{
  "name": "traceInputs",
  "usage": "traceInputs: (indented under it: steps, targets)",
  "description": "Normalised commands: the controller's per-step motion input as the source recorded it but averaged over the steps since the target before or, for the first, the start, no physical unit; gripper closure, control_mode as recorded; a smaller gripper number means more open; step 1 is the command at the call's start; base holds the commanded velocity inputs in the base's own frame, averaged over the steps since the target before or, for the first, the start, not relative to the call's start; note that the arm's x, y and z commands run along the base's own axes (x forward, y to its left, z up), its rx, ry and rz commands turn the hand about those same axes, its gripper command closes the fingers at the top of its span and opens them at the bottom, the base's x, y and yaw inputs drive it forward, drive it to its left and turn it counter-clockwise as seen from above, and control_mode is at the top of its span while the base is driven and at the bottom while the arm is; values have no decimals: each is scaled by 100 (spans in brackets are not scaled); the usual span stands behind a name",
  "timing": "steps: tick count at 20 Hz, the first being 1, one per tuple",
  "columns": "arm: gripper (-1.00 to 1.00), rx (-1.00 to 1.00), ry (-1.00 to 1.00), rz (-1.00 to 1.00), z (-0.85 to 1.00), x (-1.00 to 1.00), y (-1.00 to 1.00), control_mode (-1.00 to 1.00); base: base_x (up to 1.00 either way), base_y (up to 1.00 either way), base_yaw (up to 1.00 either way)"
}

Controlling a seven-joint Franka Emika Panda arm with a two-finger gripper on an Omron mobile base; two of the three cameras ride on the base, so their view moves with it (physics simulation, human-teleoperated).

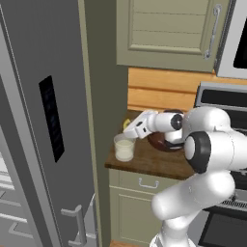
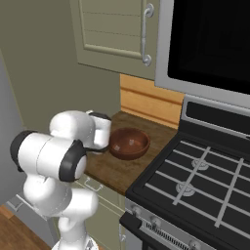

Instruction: Grab a lemon wedge from the fridge and one ice cube from the ice bowl, and put them in the glass of lemonade.

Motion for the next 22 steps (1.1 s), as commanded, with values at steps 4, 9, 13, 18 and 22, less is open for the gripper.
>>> traceInputs:
  steps: [4,9,13,18,22]
  targets:
    - [100,20,-14,13,-2,-4,0,-100,0,0,0]
    - [100,10,-8,13,-17,-5,-3,-100,0,0,0]
    - [100,7,0,19,-23,0,-19,-100,0,0,0]
    - [100,5,0,18,-19,1,-21,-100,0,0,0]
    - [100,1,0,13,-1,15,-29,-100,0,0,0]
